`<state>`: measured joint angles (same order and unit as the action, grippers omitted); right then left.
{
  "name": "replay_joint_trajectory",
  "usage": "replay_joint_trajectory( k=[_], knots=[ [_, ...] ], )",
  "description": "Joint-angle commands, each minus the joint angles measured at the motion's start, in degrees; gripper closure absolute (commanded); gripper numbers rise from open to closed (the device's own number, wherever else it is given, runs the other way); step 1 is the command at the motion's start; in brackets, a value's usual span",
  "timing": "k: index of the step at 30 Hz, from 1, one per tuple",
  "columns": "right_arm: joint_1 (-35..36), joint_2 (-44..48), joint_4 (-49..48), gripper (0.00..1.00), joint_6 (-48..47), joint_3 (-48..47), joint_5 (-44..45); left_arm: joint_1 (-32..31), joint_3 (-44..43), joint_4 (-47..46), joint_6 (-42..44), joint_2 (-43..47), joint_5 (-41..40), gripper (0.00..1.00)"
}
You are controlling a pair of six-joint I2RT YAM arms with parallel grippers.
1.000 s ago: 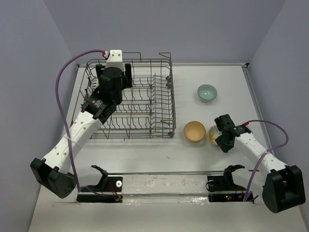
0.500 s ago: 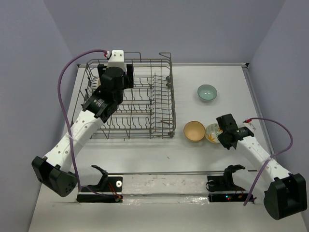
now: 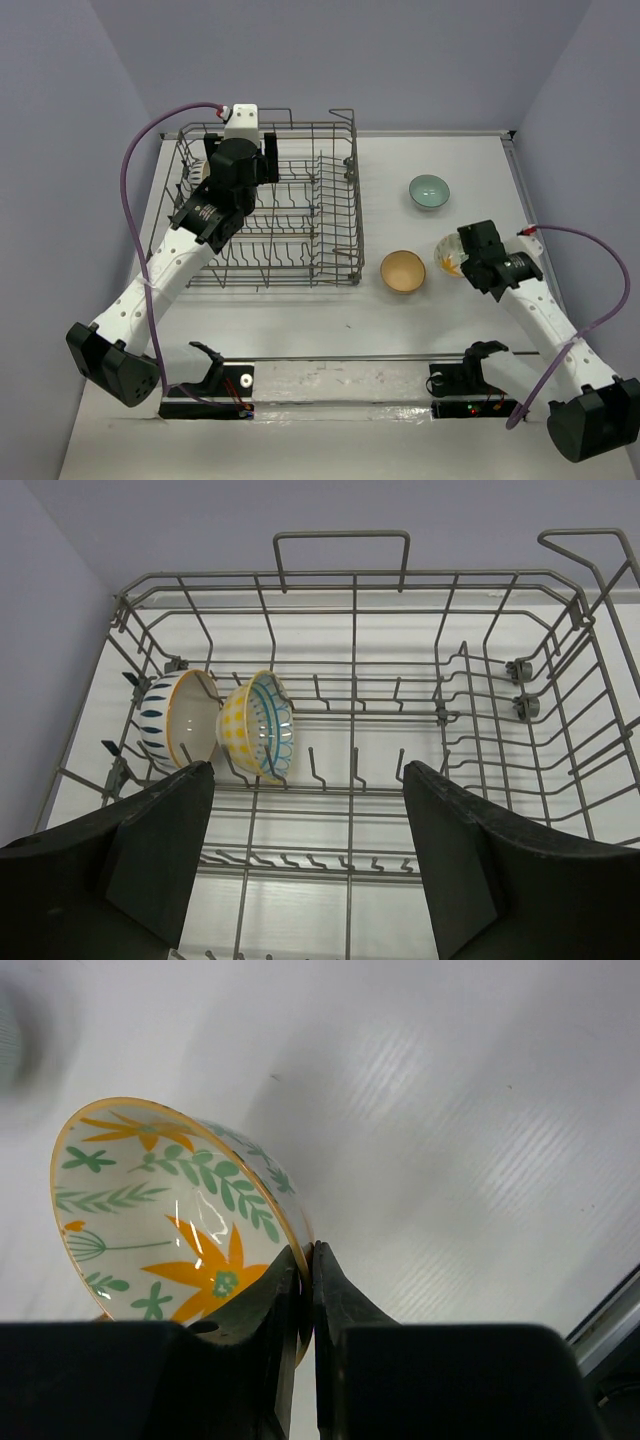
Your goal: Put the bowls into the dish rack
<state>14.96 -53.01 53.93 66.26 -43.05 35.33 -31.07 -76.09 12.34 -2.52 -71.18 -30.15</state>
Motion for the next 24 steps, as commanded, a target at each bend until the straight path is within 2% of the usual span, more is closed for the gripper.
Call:
replay_joint_trajectory(
  k=[1, 3, 7, 13, 17, 20, 24],
  knots=[
    [-0.3, 1.3, -3.4, 0.99, -4.7, -11.9, 5.2, -0.2, -2.5, -1.1, -1.9, 0.4, 1.8, 0.14],
    [-0.3, -0.6, -6.5, 0.99, -8.6, -17.3, 2.9, -0.2, -3.4, -0.6, -2.5, 0.4, 3.2, 0.14],
    [-0.3, -3.0, -13.2, 0.99, -15.3, -21.9, -2.5, -0.2, -4.5, -0.7, -4.2, 0.9, 7.5, 0.14],
    [-0.3, -11.1, -21.7, 0.99, -20.8, -31.3, -15.9, -0.1, -7.4, 0.1, -6.9, 0.4, 13.2, 0.14],
    [-0.3, -16.3, -25.8, 0.99, -23.5, -37.0, -24.0, 0.0, -8.8, -0.5, -9.9, -0.8, 20.7, 0.14],
    [3.0, -21.8, -25.9, 0.99, -26.2, -43.5, -25.6, 0.3, -10.2, -1.3, -13.1, -2.2, 27.1, 0.13],
    [10.3, -26.1, -26.9, 0.99, -28.8, -49.1, -21.5, 0.5, -12.1, -1.5, -16.3, -4.5, 33.6, 0.14]
  ],
)
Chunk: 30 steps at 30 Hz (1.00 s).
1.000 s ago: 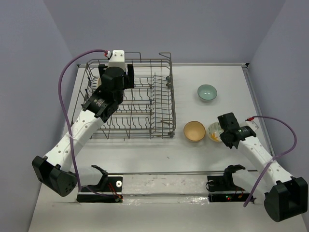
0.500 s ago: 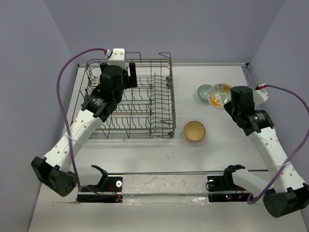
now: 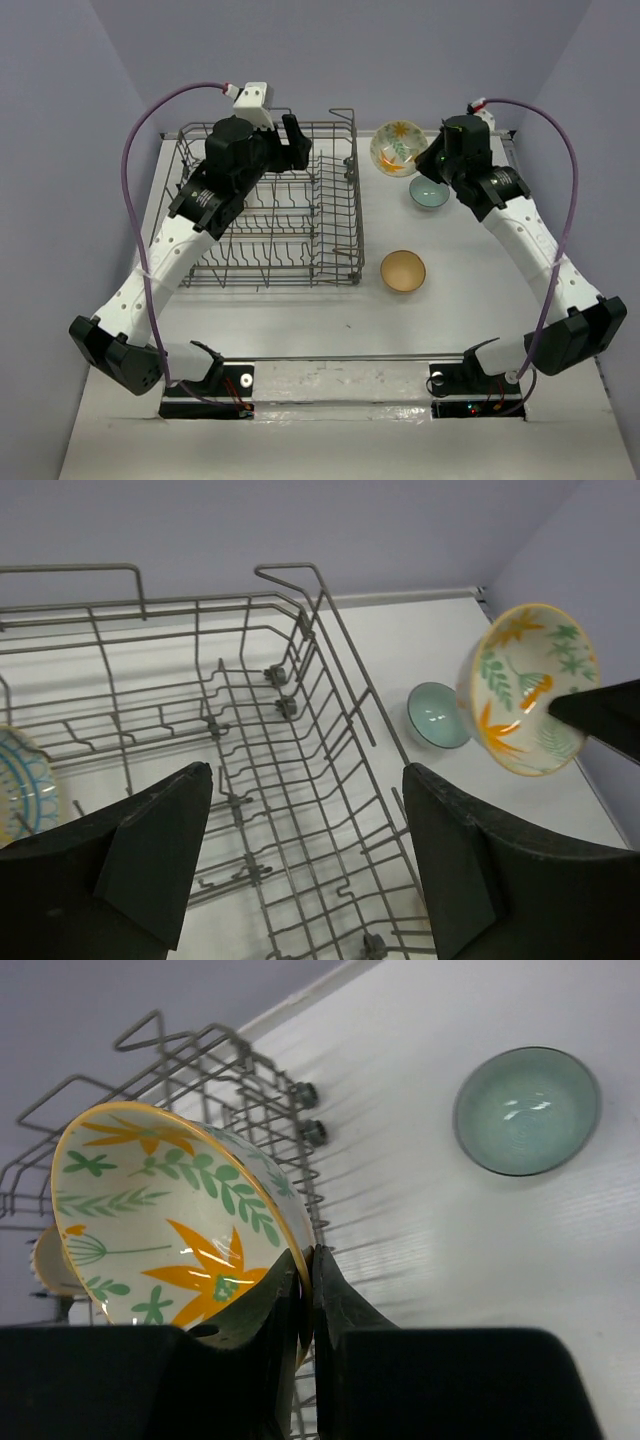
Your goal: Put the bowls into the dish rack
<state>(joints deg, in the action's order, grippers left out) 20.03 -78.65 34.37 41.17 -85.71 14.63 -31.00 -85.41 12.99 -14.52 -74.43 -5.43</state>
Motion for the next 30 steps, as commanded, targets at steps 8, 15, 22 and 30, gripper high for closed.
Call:
replay_joint_trajectory(
  k=[8, 15, 22, 30],
  knots=[
    [13.9, -7.3, -8.4, 0.99, -6.2, -13.3, 1.6, 0.6, -0.6, -4.9, -7.6, -2.6, 14.1, 0.15],
    [17.4, -10.2, -8.9, 0.99, -6.9, -16.2, 2.8, 0.6, 1.5, -5.4, -8.2, -3.3, 14.1, 0.19],
    [18.6, -11.2, -8.9, 0.99, -7.9, -18.2, 4.2, 0.6, 2.4, -4.6, -8.2, -4.9, 12.2, 0.3],
    [19.2, -10.9, -8.9, 0.99, -8.3, -18.4, 4.7, 0.6, 2.0, -4.7, -7.8, -5.5, 10.4, 0.49]
  ],
)
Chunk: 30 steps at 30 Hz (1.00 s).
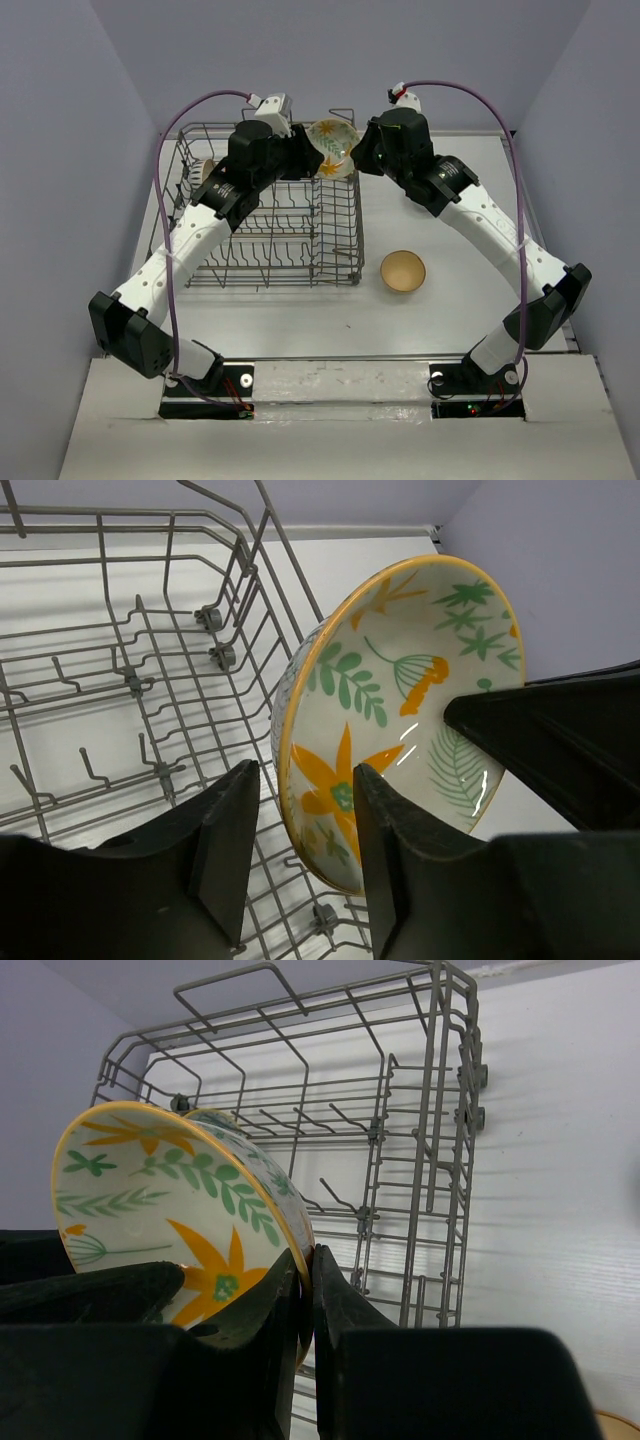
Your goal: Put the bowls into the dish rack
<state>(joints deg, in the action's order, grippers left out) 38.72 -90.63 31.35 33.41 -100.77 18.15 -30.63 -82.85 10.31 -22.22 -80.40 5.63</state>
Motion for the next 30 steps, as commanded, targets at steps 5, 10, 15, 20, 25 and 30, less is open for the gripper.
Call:
replay_joint_trajectory(
  k=[5, 10, 15, 20, 25, 30],
  knots=[
    [1.0, 1.0, -5.9, 0.99, -1.1, -3.1, 1.9, 0.2, -0.6, -2.3, -0.1, 0.7, -1.3, 0.6],
    [2.1, 0.6, -5.8, 0.99, -1.3, -2.6, 2.4, 0.2, -1.0, -1.4, 0.5, 0.7, -2.5, 0.78],
    [2.6, 0.1, -5.9, 0.99, -2.0, -2.9, 2.9, 0.2, -1.2, -1.1, 1.3, 0.7, -4.0, 1.0],
    [3.8, -0.5, -5.9, 0.92, -2.6, -3.2, 3.9, 0.2, -1.6, -1.4, 1.7, 0.9, -4.9, 1.0],
    [3.8, -0.3, -5.8, 0.44, -3.0, -3.7, 4.8, 0.2, -2.8, -1.7, 1.5, 1.3, -7.1, 1.0],
    [3.8, 1.1, -4.7, 0.34, -3.1, -3.4, 8.4, 0.3, -5.4, -0.8, 1.3, 1.6, -13.0, 1.0]
  ],
)
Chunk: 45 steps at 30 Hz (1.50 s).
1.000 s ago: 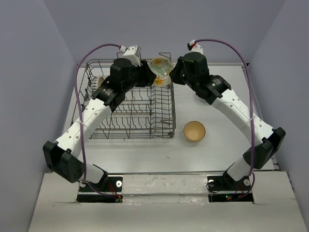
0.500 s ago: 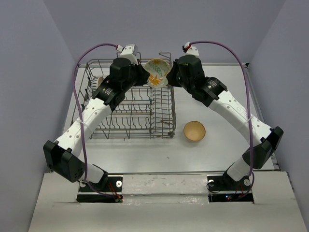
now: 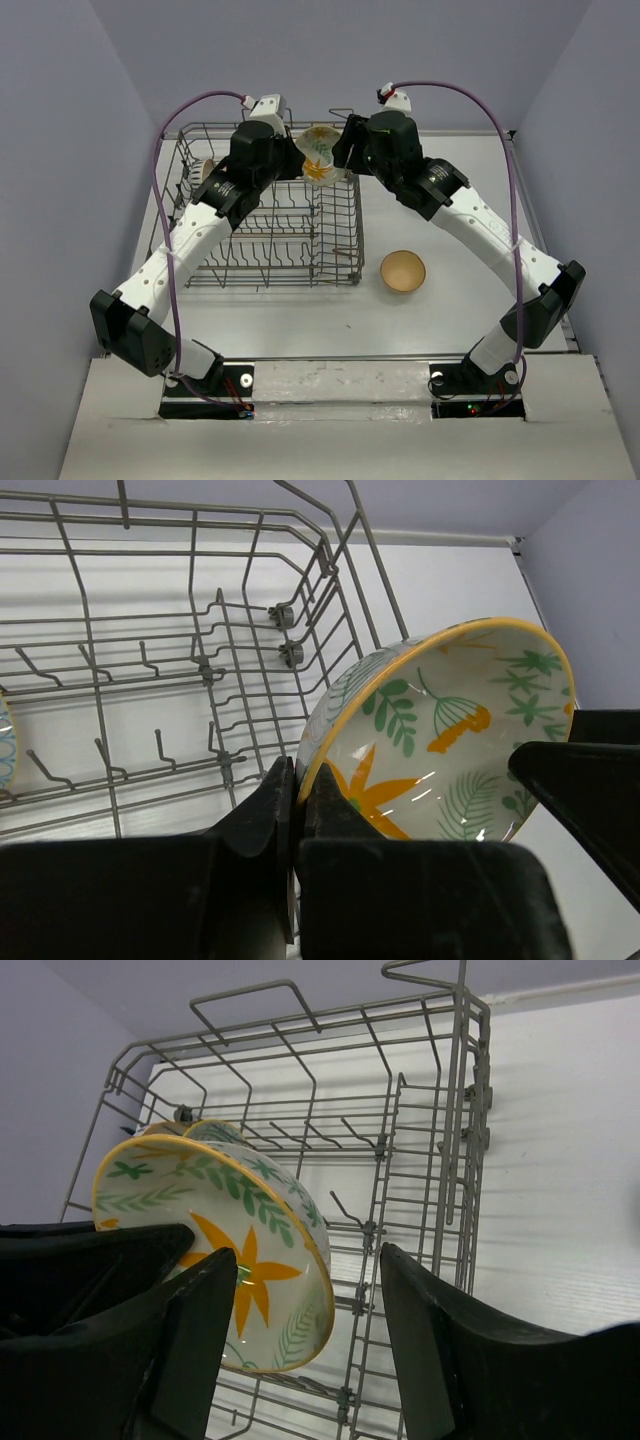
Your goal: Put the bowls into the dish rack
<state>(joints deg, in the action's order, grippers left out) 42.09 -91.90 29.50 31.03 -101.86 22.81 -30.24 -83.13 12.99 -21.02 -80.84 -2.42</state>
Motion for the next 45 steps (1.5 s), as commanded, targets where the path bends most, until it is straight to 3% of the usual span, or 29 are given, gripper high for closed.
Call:
replay_joint_trajectory(
  k=[1, 8, 13, 20, 27, 45],
  knots=[
    [0.5, 3.2, -2.6, 0.34, -0.6, -1.7, 4.2, 0.0, -6.1, -3.5, 0.0, 1.7, -5.9, 1.0],
    [0.5, 7.9, -1.9, 0.33, 0.7, 4.3, 8.0, 3.9, -10.8, 0.0, 2.3, -0.6, -18.3, 1.0],
    [0.5, 9.3, -1.0, 0.33, 1.9, 9.8, 8.8, 6.1, -14.6, 3.9, 7.3, -4.6, -33.7, 1.0],
    [0.5, 11.0, -0.9, 0.33, 3.0, 14.0, 7.7, 6.6, -24.0, 8.3, 18.4, -17.0, -54.2, 1.0],
    [0.5, 14.0, -0.8, 0.34, 2.6, 16.8, 9.4, 6.4, -30.4, 12.2, 24.3, -26.1, -60.9, 1.0],
    [0.5, 17.0, -2.8, 0.34, 2.0, 21.7, 10.9, 3.4, -20.4, 7.2, 32.5, -29.7, -70.1, 1.0]
  ],
)
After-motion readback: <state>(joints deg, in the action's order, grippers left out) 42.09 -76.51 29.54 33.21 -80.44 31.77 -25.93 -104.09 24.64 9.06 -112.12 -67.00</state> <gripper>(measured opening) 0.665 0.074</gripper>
